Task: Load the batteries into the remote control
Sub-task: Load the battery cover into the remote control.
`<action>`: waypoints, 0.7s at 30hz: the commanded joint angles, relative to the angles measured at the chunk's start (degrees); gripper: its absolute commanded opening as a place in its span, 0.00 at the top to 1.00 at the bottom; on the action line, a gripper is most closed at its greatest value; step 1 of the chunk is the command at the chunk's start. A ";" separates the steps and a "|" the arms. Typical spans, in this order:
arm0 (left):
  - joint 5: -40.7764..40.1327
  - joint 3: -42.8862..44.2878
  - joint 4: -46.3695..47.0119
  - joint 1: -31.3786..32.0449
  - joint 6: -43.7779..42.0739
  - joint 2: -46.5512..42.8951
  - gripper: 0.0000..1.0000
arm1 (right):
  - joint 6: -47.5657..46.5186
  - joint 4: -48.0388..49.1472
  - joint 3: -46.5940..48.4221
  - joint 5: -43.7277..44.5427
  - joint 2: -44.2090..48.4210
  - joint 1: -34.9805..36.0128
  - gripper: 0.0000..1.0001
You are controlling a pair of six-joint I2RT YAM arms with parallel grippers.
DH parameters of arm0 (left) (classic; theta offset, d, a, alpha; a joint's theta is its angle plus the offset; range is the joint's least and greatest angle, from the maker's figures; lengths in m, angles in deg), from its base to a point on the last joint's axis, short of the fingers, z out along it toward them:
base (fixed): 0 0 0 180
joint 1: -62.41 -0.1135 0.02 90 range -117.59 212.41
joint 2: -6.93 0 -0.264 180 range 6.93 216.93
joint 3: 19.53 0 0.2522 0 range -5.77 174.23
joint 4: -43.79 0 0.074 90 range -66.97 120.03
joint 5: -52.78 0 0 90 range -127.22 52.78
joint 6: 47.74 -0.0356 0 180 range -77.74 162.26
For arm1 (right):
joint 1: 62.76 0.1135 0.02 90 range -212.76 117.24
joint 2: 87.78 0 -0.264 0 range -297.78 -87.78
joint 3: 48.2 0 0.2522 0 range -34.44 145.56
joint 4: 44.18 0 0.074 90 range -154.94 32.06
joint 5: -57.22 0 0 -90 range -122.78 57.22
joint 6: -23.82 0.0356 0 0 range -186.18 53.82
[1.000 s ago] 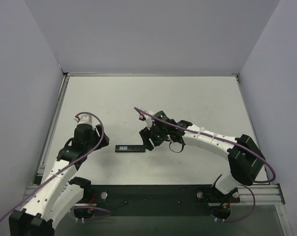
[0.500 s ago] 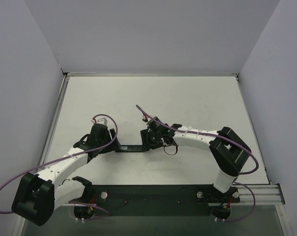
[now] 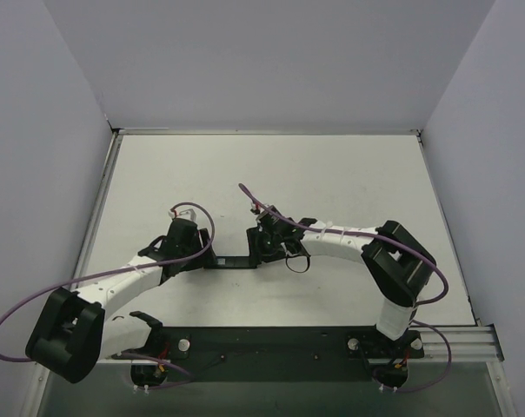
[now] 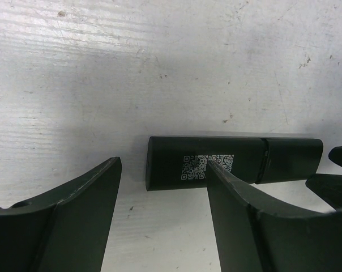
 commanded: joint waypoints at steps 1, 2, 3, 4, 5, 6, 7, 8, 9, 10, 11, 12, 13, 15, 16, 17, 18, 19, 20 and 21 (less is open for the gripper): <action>-1.31 1.04 2.93 0.54 0.74 0.47 0.29 | 0.77 -0.18 3.19 1.05 -0.68 -0.08 0.56; -1.31 0.95 2.93 0.63 0.74 0.65 0.29 | 0.77 -0.44 3.28 1.05 -1.11 0.10 0.56; -1.31 0.95 3.01 0.72 0.74 0.83 0.29 | 0.77 -0.44 3.45 1.05 -1.20 0.10 0.57; -1.22 0.86 3.19 0.72 0.74 1.00 0.29 | 0.68 -0.53 3.54 1.13 -1.29 0.10 0.58; -1.13 0.86 3.19 0.81 0.74 1.09 0.29 | 0.77 -0.79 3.63 1.31 -1.55 0.10 0.59; -1.05 0.86 3.19 0.90 0.74 1.35 0.29 | 0.60 -0.97 3.98 1.40 -1.64 0.19 0.60; -1.05 0.86 3.28 0.98 0.74 1.44 0.29 | 0.51 -1.14 4.07 1.66 -1.73 0.36 0.61; -0.96 0.69 3.45 1.07 0.82 1.53 0.29 | 0.42 -1.32 4.24 1.92 -1.82 0.36 0.62; -0.87 0.69 3.37 1.16 0.82 1.70 0.29 | 0.33 -1.32 4.51 2.19 -1.91 0.45 0.62; -0.78 0.69 3.37 1.16 0.82 1.88 0.29 | 0.16 -1.32 4.77 2.28 -2.08 0.80 0.62; -0.78 0.69 3.37 1.25 0.82 1.97 0.29 | 0.07 -3.06 4.95 2.54 -2.17 0.89 0.64; -0.78 0.69 3.37 1.34 0.91 2.06 0.29 | -0.02 -3.34 5.12 2.63 -2.35 0.89 0.64; -0.78 0.69 3.37 1.42 0.83 2.14 0.29 | -0.20 -3.69 5.56 2.80 -2.61 1.06 0.65; -0.78 0.77 3.45 1.51 0.91 2.23 0.29 | -0.37 -4.31 5.91 3.24 -2.87 1.33 0.65; -0.78 0.77 3.37 1.60 0.91 2.23 0.29 | -0.46 -4.48 6.26 3.33 -3.31 1.33 0.65; -0.78 0.69 3.28 1.60 1.00 2.15 0.29 | -0.55 -5.01 6.44 3.33 -3.57 1.42 0.65; -0.78 0.77 3.28 1.69 1.00 2.23 0.29 | -0.64 -5.36 6.62 3.42 -3.75 1.42 0.65; -0.78 0.77 3.28 1.78 1.00 2.23 0.29 | -0.64 -5.62 6.79 3.42 -4.10 1.33 0.65; -0.87 0.86 3.28 1.78 1.00 2.23 0.29 | -0.64 -6.06 6.97 3.42 -4.28 1.42 0.65; -0.87 0.86 3.19 1.78 1.00 2.32 0.29 | -0.72 -6.24 7.06 3.77 -4.45 1.50 0.65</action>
